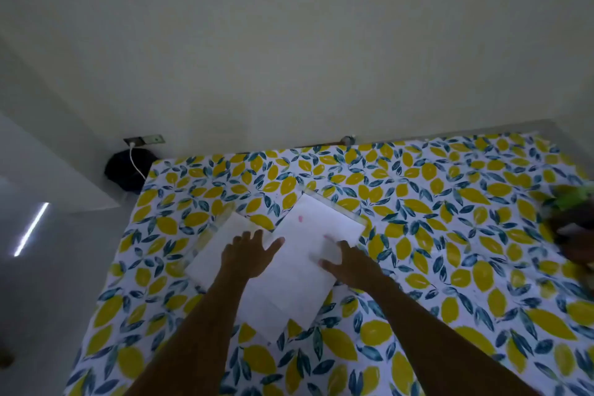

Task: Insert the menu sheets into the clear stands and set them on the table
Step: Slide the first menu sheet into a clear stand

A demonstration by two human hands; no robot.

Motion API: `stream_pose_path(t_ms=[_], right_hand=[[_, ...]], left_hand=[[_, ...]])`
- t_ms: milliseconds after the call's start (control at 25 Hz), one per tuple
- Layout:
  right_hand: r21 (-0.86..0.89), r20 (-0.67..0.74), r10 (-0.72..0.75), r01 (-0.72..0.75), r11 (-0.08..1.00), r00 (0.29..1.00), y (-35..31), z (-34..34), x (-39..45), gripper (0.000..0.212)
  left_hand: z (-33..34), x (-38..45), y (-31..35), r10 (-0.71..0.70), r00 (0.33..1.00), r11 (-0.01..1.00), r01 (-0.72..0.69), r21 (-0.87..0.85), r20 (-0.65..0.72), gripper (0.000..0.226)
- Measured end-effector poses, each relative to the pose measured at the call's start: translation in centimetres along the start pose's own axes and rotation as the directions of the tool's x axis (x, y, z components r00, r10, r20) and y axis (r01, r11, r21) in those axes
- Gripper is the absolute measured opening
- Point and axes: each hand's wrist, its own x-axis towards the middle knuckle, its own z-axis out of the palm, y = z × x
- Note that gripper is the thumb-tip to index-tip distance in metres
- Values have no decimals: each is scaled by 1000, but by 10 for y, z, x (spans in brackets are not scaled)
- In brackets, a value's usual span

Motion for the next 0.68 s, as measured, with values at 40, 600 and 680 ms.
stream_pose_path(t_ms=[40, 600, 680], right_hand=[[46, -12, 46, -45, 998, 999, 6, 5, 5, 88], [601, -282, 389, -154, 784, 877, 28, 56, -15, 33], [545, -302, 335, -127, 829, 892, 45, 49, -27, 37]], left_hand=[[9, 1, 2, -36, 999, 999, 36, -3, 32, 83], [43, -24, 8, -216, 926, 867, 328, -375, 311, 69], [42, -38, 1, -141, 923, 859, 294, -419, 359, 55]])
